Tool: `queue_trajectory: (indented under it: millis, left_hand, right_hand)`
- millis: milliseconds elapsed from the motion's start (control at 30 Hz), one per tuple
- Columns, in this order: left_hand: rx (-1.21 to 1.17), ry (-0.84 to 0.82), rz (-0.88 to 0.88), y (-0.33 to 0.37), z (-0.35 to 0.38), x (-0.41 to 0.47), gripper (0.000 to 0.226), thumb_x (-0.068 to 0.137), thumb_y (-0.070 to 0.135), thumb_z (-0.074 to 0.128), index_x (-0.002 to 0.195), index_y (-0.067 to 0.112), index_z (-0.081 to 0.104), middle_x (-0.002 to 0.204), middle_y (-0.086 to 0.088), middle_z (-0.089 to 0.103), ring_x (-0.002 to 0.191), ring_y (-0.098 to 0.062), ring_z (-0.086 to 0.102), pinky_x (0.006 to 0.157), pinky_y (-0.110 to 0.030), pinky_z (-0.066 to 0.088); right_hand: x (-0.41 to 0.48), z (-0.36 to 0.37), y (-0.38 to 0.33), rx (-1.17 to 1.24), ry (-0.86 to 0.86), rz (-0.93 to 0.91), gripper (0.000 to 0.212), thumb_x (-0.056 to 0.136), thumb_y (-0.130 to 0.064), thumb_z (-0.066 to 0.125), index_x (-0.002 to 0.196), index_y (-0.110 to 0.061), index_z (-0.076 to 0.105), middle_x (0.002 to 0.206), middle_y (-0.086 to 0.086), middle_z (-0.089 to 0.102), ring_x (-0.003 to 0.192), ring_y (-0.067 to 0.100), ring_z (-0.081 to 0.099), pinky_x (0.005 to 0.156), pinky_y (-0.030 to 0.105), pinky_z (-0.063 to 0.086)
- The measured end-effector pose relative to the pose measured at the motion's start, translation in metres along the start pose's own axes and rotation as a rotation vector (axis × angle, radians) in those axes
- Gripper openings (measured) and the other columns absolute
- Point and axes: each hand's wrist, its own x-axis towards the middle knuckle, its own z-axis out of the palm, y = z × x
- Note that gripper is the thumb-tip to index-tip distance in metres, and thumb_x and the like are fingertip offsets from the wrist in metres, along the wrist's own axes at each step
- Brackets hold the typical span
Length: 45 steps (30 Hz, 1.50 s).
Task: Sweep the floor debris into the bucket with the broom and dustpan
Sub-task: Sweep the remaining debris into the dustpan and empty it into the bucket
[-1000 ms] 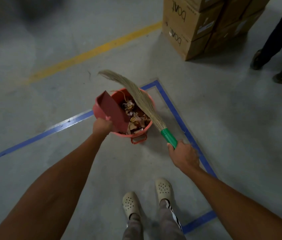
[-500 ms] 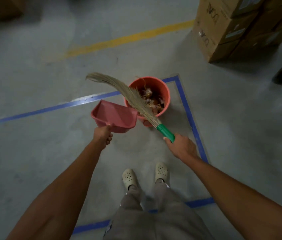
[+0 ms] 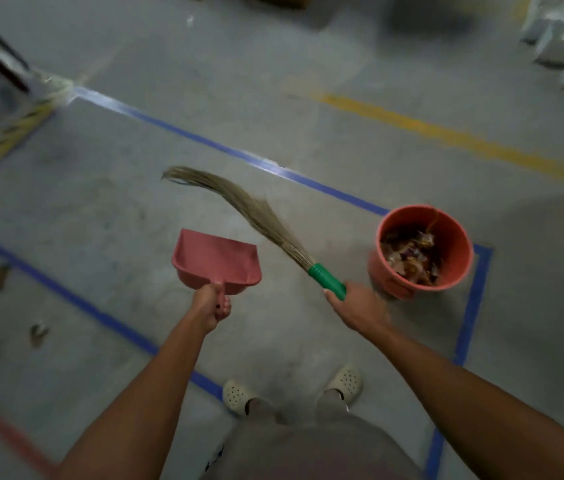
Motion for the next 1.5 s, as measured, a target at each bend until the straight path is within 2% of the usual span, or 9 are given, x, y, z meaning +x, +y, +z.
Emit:
queue_trajectory:
  millis: [133,367,467,600,800,1033,1100,1333,1500]
  left_hand:
    - [-0.118,0.106,-0.039,-0.01,-0.103,-0.004,0.018,0.101,0.02,0.041,0.085,0.011,0.045,0.062,-0.008,0.039,0.034,-0.009,0.034,0.031,-0.011,0.025]
    - [-0.324,0.291,0.057,-0.037,-0.255,-0.009,0.03,0.101,0.035,0.052,0.08,0.014,0.048,0.058,-0.007,0.038,0.026,-0.006,0.029,0.032,-0.01,0.025]
    - [-0.386,0.367,0.062,-0.048,-0.304,-0.011,0.036,0.101,0.036,0.05,0.076,0.01,0.051,0.056,-0.008,0.041,0.029,-0.01,0.034,0.035,-0.013,0.028]
    - [-0.492,0.439,0.035,-0.06,-0.358,-0.012,0.041,0.103,0.039,0.045,0.074,0.011,0.048,0.058,-0.008,0.043,0.044,-0.016,0.036,0.037,-0.017,0.031]
    - [-0.61,0.575,-0.02,-0.06,-0.425,-0.003,0.036,0.101,0.033,0.044,0.076,0.009,0.05,0.058,-0.009,0.045,0.044,-0.017,0.038,0.04,-0.018,0.031]
    - [-0.732,0.714,-0.086,-0.031,-0.496,0.039,0.032,0.099,0.033,0.051,0.08,0.008,0.052,0.055,-0.009,0.046,0.04,-0.016,0.038,0.039,-0.017,0.031]
    - [-0.764,0.738,-0.114,-0.019,-0.513,0.052,0.029,0.098,0.032,0.052,0.082,0.007,0.052,0.055,-0.009,0.046,0.038,-0.015,0.037,0.038,-0.016,0.031]
    - [-0.842,0.754,-0.192,0.01,-0.572,0.087,0.025,0.096,0.028,0.051,0.087,0.005,0.055,0.055,-0.008,0.045,0.033,-0.012,0.034,0.037,-0.014,0.029]
    - [-0.904,0.766,-0.244,0.007,-0.622,0.135,0.027,0.097,0.029,0.05,0.089,0.004,0.055,0.052,-0.008,0.045,0.033,-0.012,0.035,0.036,-0.015,0.029]
  right_hand:
    - [-0.001,0.025,-0.089,-0.086,-0.041,-0.161,0.054,0.087,-0.07,0.045,0.101,-0.021,0.063,0.082,0.003,0.064,0.075,0.025,0.065,0.067,0.034,0.054]
    - [-0.02,0.085,-0.256,-0.239,-0.095,-0.415,0.056,0.087,-0.072,0.045,0.095,-0.019,0.061,0.078,0.003,0.063,0.069,0.022,0.062,0.06,0.034,0.052]
    - [-0.023,0.105,-0.317,-0.304,-0.086,-0.516,0.056,0.087,-0.073,0.045,0.094,-0.02,0.061,0.074,0.0,0.06,0.064,0.02,0.058,0.054,0.029,0.043]
    - [-0.026,0.128,-0.387,-0.352,-0.118,-0.638,0.056,0.087,-0.073,0.045,0.093,-0.02,0.061,0.072,-0.001,0.06,0.061,0.016,0.059,0.055,0.03,0.051]
    - [-0.016,0.166,-0.476,-0.428,-0.208,-0.788,0.054,0.088,-0.073,0.044,0.094,-0.021,0.061,0.073,-0.003,0.061,0.061,0.012,0.059,0.057,0.031,0.056]
    - [0.038,0.21,-0.589,-0.471,-0.369,-0.893,0.051,0.091,-0.07,0.045,0.096,-0.021,0.06,0.074,-0.003,0.062,0.062,0.011,0.061,0.058,0.03,0.058]
    - [0.054,0.218,-0.622,-0.499,-0.418,-0.901,0.05,0.091,-0.069,0.046,0.096,-0.022,0.06,0.075,-0.004,0.062,0.062,0.01,0.061,0.054,0.026,0.054]
    - [0.088,0.251,-0.729,-0.636,-0.479,-0.941,0.048,0.089,-0.071,0.046,0.091,-0.024,0.058,0.071,-0.006,0.061,0.058,0.007,0.06,0.045,0.021,0.044]
    - [0.109,0.294,-0.797,-0.763,-0.518,-0.934,0.048,0.091,-0.068,0.047,0.099,-0.022,0.059,0.073,-0.006,0.061,0.058,0.006,0.059,0.043,0.02,0.039]
